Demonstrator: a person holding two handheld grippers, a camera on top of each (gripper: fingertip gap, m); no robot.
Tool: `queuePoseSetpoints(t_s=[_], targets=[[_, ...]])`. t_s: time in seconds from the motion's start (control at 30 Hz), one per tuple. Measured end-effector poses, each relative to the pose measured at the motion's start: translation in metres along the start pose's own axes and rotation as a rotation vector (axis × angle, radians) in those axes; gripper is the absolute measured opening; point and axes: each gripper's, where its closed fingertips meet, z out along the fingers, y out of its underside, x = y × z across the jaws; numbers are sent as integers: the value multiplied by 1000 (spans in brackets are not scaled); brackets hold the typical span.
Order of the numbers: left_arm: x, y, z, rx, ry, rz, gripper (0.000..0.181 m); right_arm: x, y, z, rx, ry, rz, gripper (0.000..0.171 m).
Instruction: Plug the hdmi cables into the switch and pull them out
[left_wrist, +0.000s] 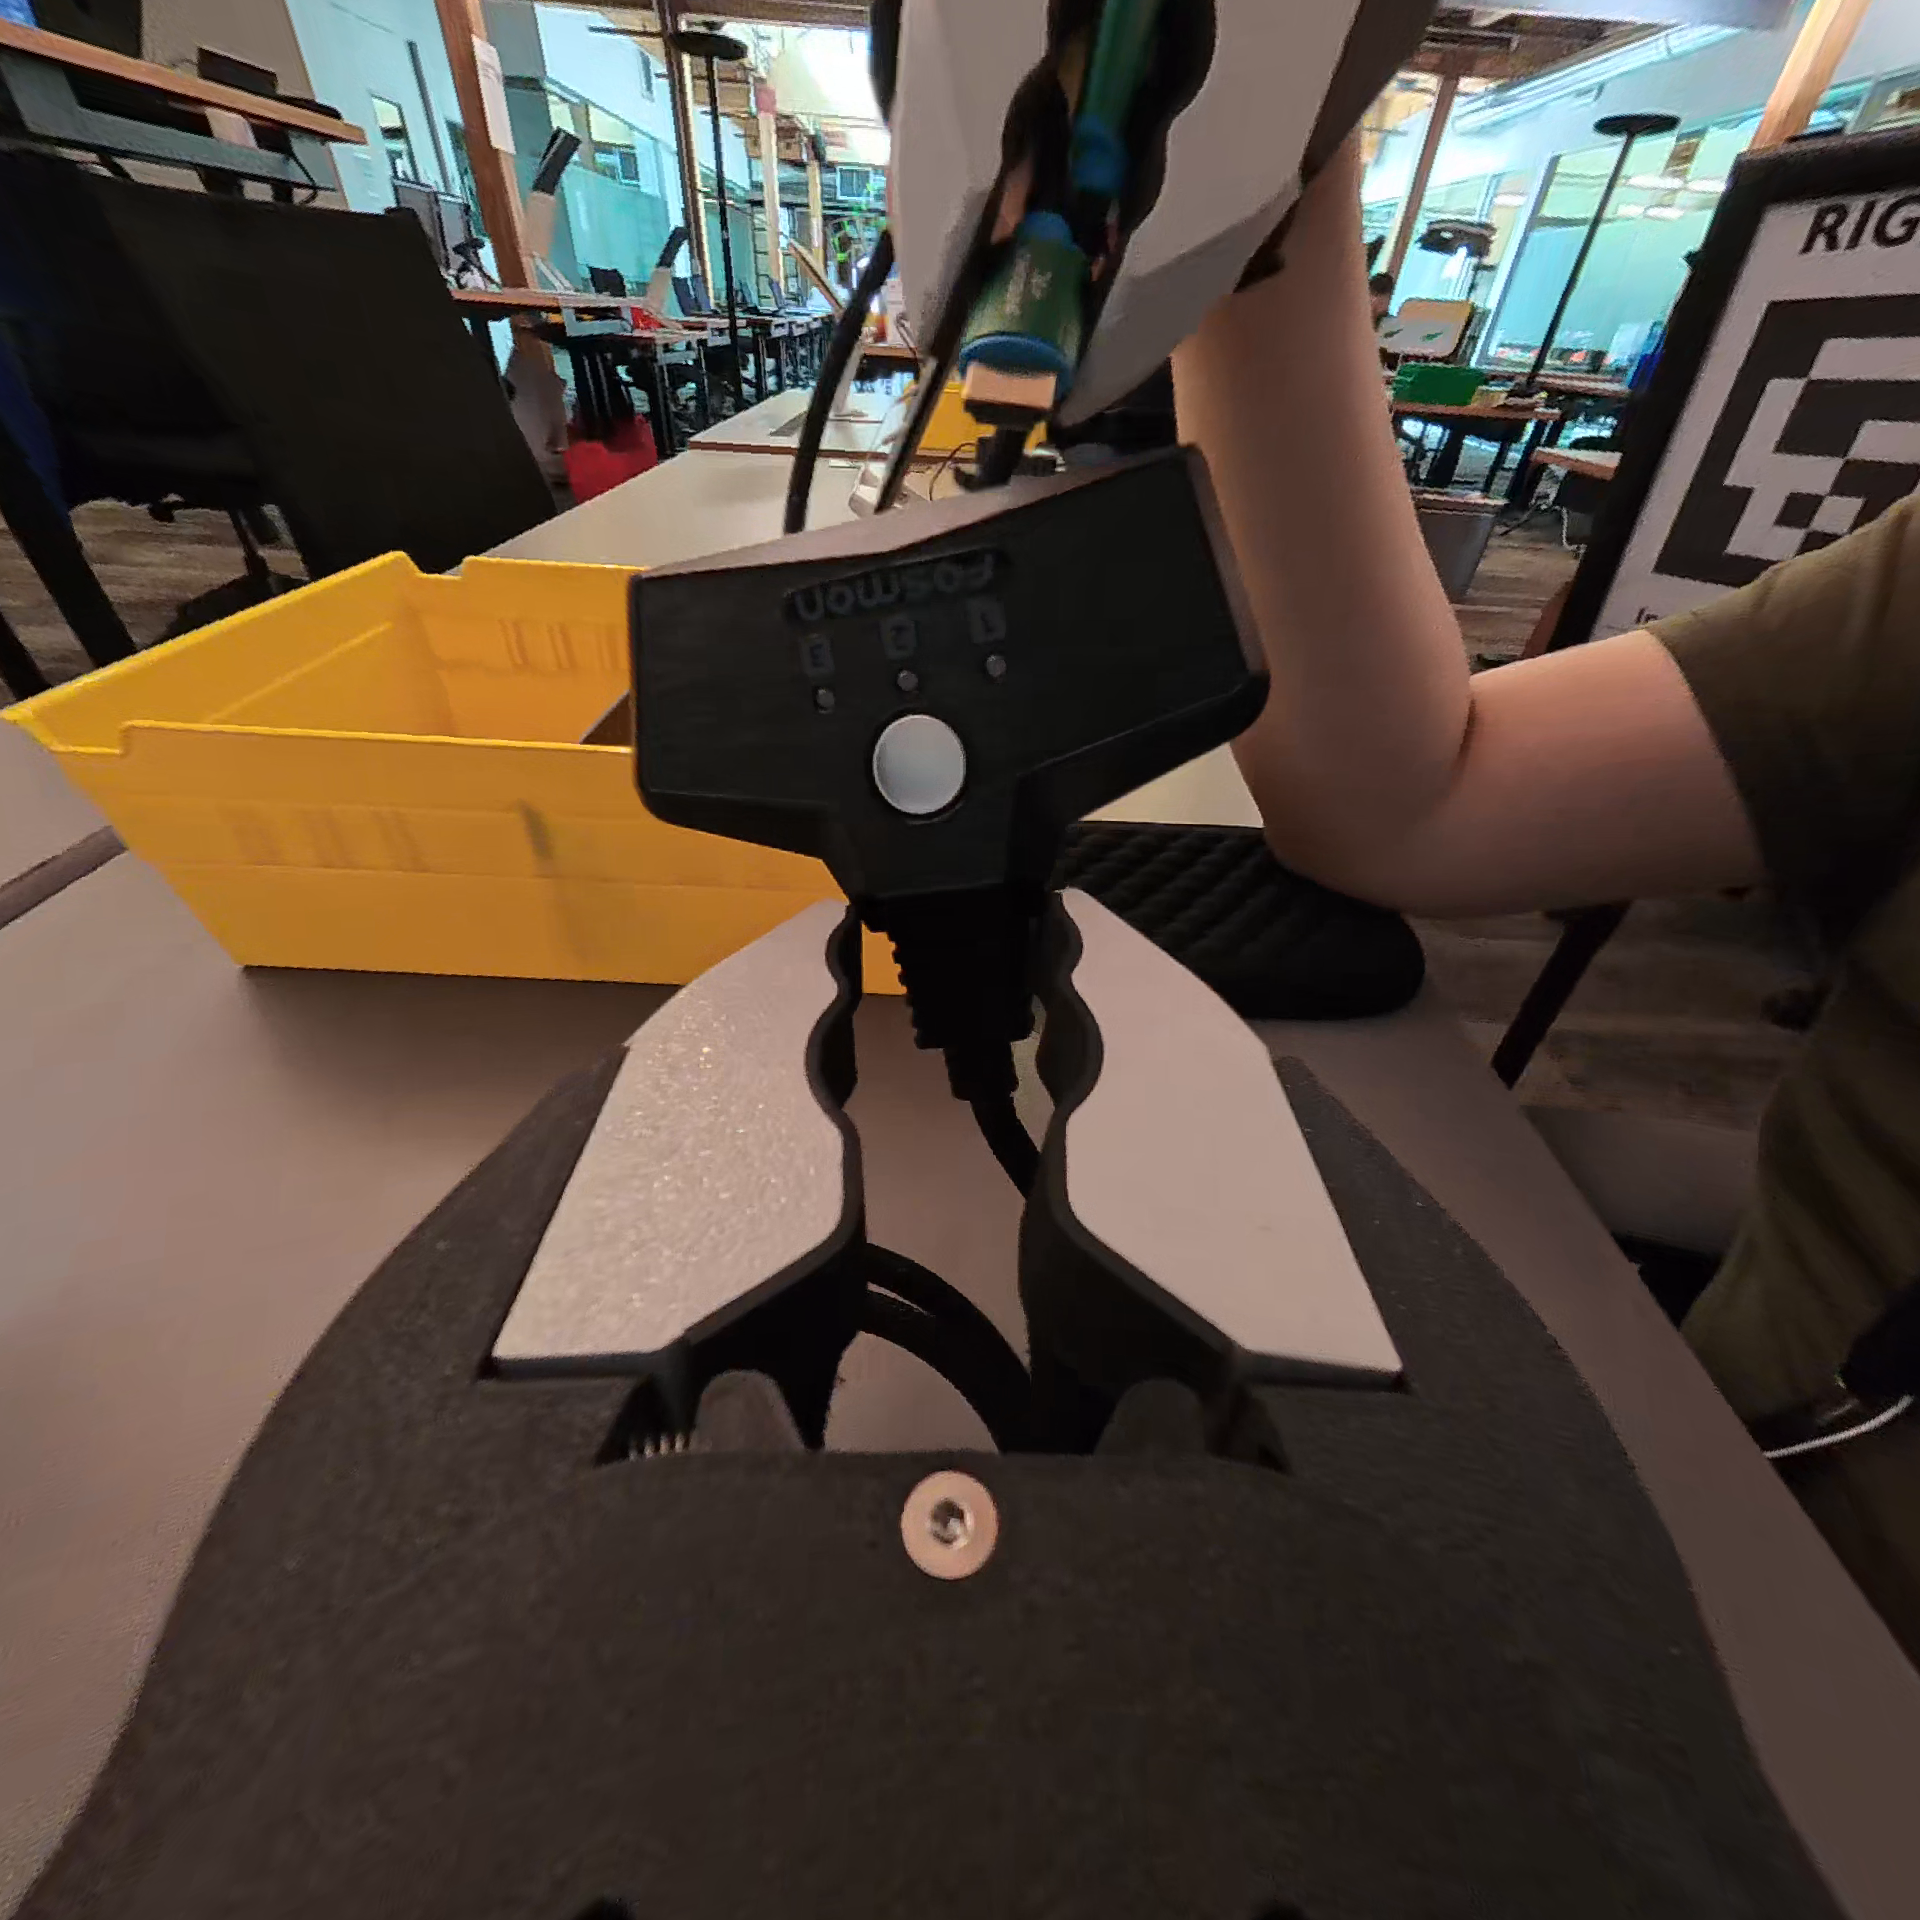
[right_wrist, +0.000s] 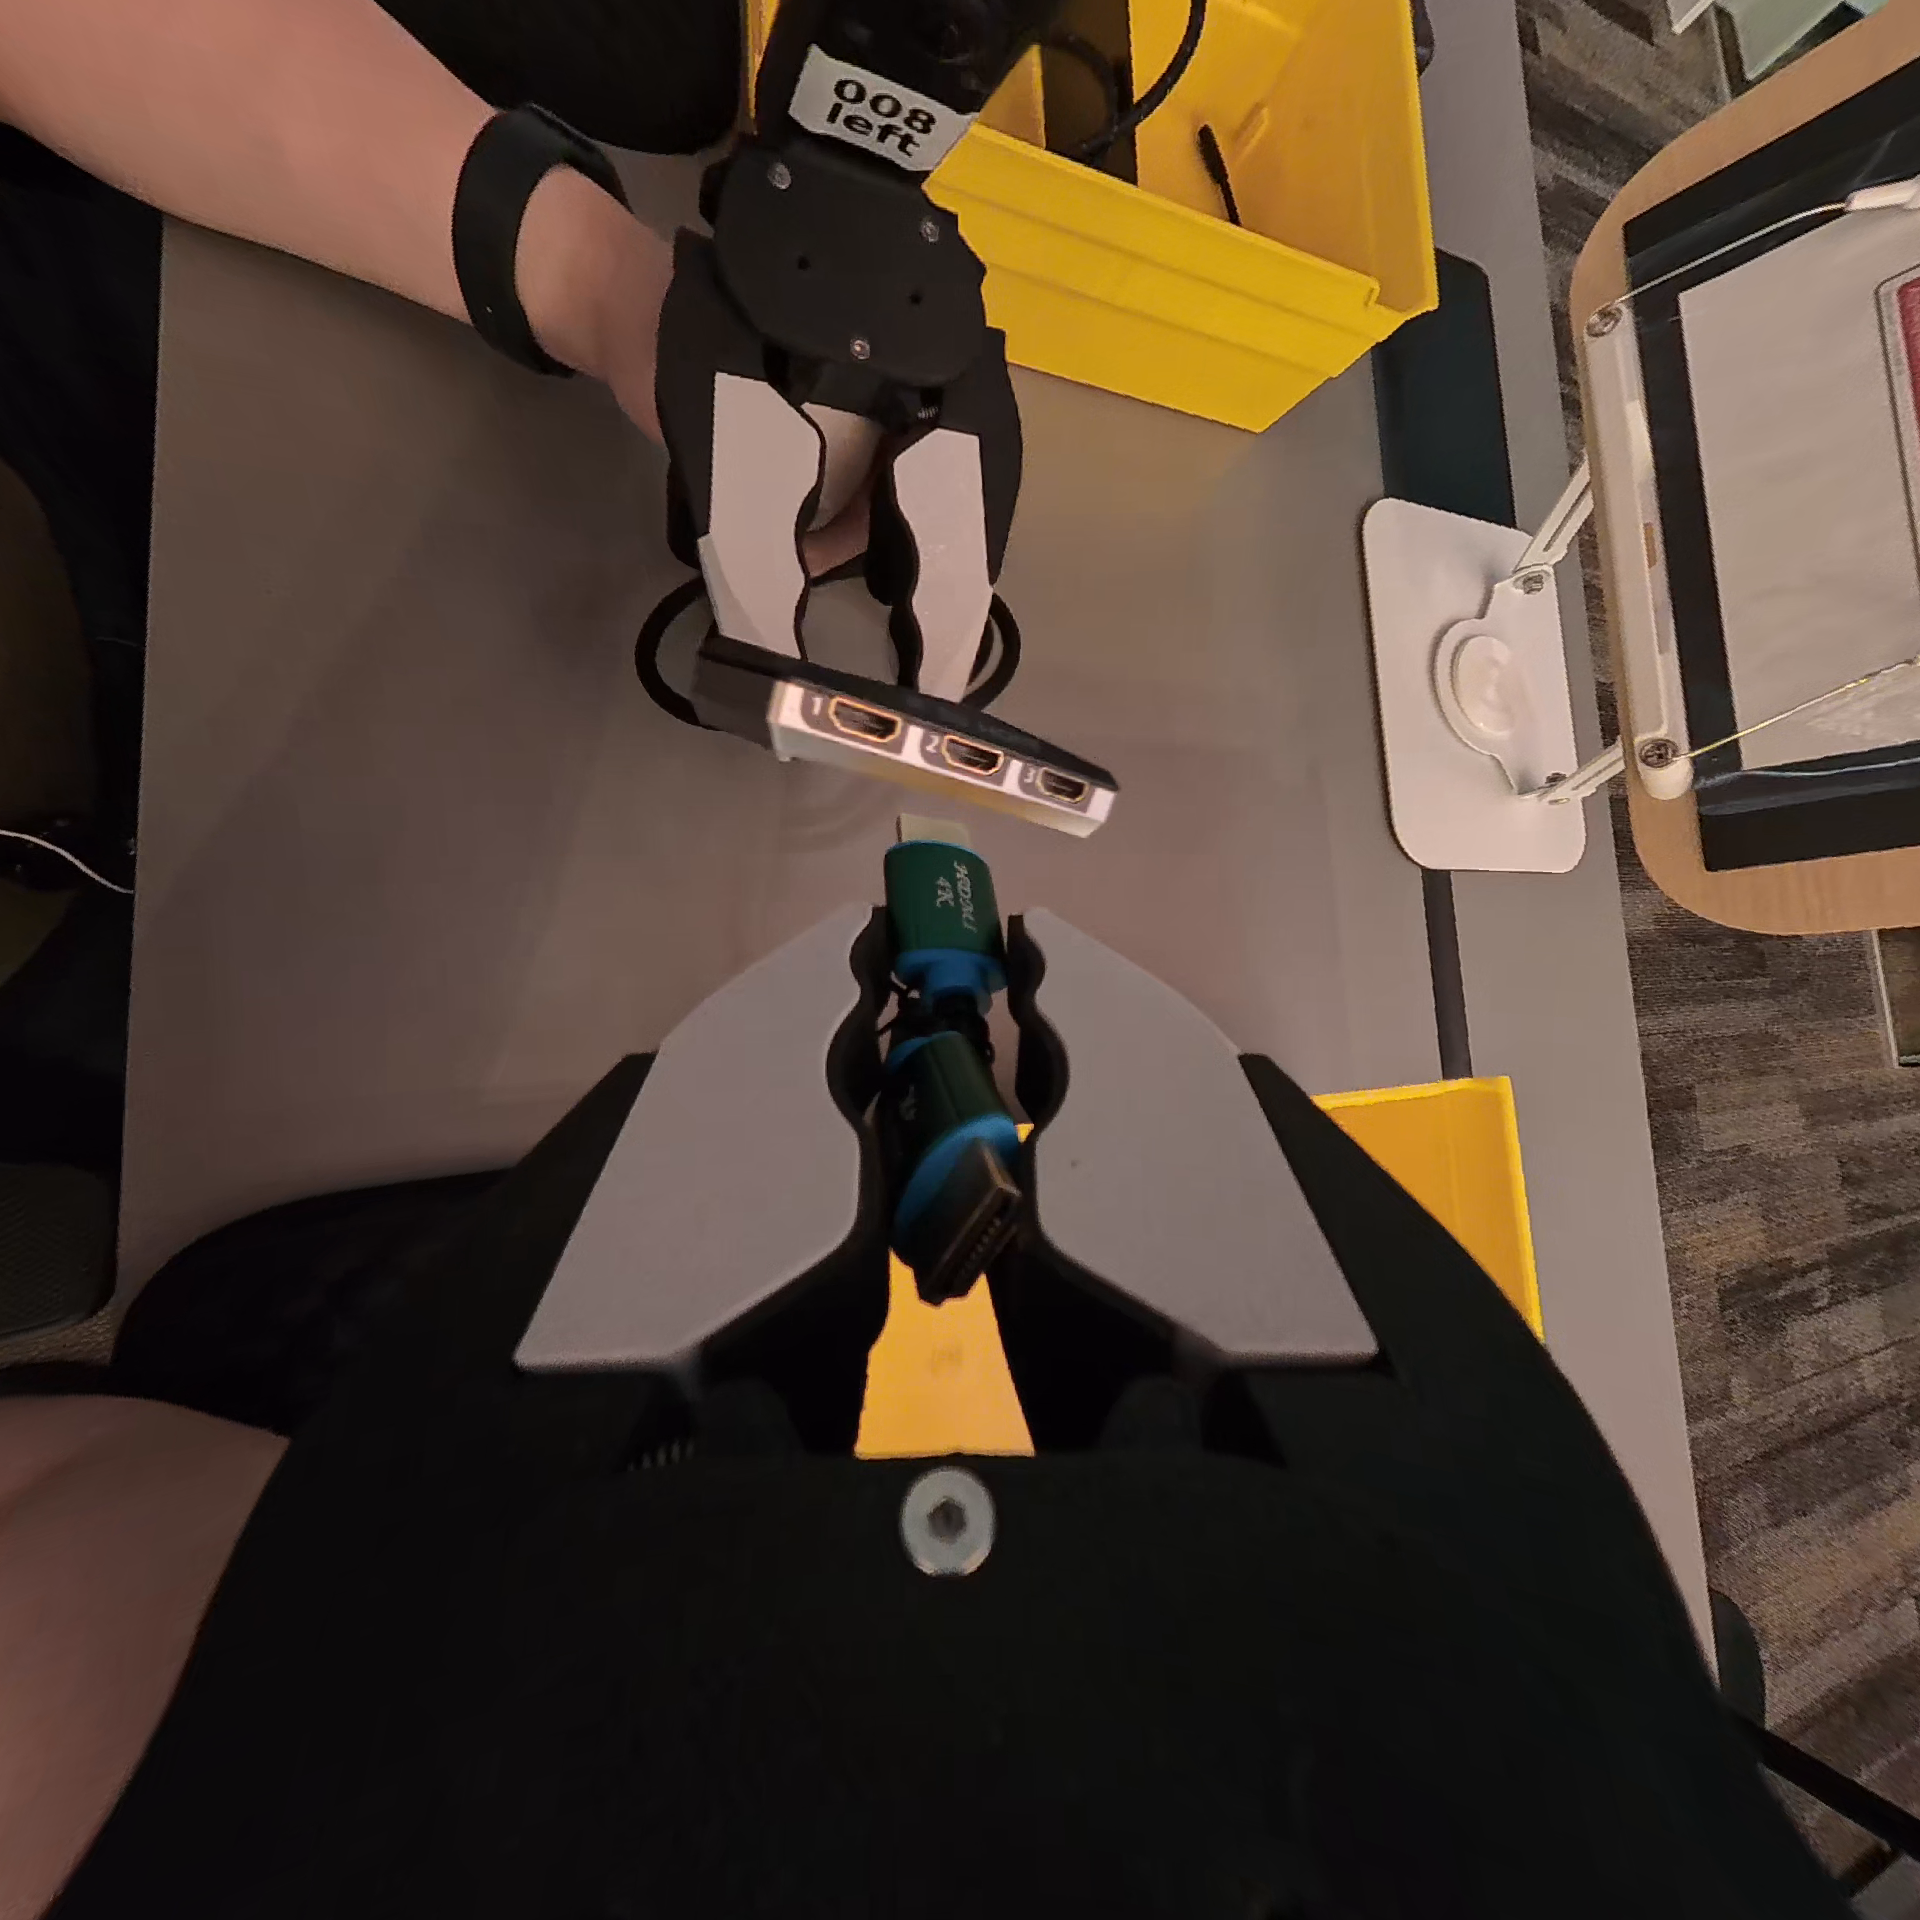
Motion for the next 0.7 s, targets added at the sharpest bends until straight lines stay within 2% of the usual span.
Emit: queuePoseSetpoints(t_s=[0.23, 0.47, 0.7], targets=[[13, 17, 5, -76, 18, 56, 31, -13, -9, -8, 40, -31, -33, 21], [22, 18, 7, -106, 18, 144, 31, -29, 9, 4, -75, -143, -2, 21], [26, 16, 4, -123, -6, 221, 31, -31, 8, 12, -72, -193, 13, 21]])
